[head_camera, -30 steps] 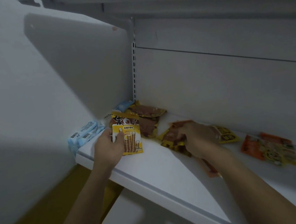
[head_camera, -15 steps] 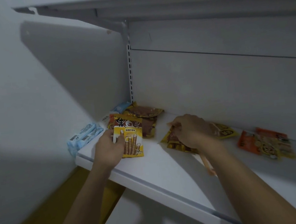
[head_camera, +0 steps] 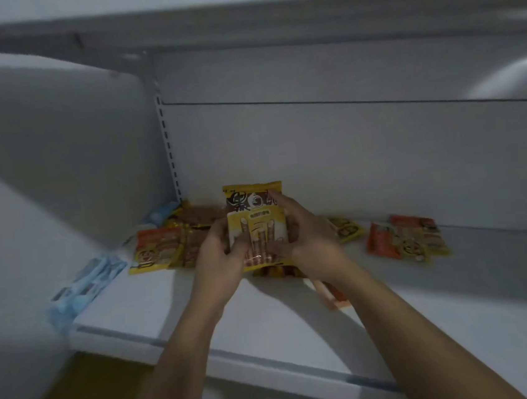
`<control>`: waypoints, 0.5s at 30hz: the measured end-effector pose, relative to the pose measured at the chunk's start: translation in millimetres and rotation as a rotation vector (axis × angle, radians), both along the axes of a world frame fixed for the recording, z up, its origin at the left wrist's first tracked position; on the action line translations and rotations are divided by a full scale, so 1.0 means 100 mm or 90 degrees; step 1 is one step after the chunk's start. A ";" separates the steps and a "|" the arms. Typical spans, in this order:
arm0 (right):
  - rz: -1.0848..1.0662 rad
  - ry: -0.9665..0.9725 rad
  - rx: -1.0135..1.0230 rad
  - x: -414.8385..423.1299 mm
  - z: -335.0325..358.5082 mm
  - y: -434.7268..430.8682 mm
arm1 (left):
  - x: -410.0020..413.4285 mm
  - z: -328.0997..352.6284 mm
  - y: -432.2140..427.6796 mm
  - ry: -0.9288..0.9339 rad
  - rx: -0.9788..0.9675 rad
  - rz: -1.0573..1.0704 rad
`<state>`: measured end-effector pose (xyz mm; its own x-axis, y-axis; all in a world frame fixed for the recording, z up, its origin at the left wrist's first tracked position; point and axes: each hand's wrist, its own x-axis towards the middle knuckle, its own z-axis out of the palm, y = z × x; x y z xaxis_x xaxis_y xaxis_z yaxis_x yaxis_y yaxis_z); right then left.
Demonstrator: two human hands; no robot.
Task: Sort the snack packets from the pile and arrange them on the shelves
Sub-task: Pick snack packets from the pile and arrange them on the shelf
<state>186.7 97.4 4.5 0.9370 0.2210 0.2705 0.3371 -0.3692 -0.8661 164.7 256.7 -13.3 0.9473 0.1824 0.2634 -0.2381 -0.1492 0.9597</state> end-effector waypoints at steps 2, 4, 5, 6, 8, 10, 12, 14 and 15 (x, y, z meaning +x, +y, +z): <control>-0.073 -0.014 0.044 -0.07 0.04 -0.27 | 0.08 0.04 -0.26 0.012 0.029 -0.058; -0.158 -0.020 0.077 -0.17 0.06 -0.55 | 0.12 0.06 -0.56 0.016 0.018 -0.116; -0.199 -0.024 0.094 -0.22 0.06 -0.70 | 0.12 0.08 -0.72 0.018 0.010 -0.146; -0.238 -0.030 0.108 -0.28 0.06 -0.85 | 0.13 0.09 -0.88 0.018 0.014 -0.173; -0.313 -0.040 0.139 -0.43 0.05 -1.14 | 0.11 0.15 -1.23 0.003 0.047 -0.233; -0.393 -0.062 0.159 -0.60 0.05 -1.45 | 0.08 0.20 -1.61 -0.001 0.051 -0.290; -0.459 -0.093 0.166 -0.78 0.06 -1.76 | 0.02 0.23 -1.98 0.011 0.030 -0.348; -0.506 -0.111 0.165 -0.95 0.06 -2.07 | -0.06 0.24 -2.34 -0.004 0.027 -0.403; -0.531 -0.114 0.163 -1.04 0.07 -2.23 | -0.11 0.23 -2.53 -0.020 0.042 -0.419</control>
<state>82.4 -125.2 11.2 0.7051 -0.6016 0.3754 0.1833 -0.3567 -0.9161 153.5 4.2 9.6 0.8469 -0.4497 0.2837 -0.3274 -0.0208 0.9446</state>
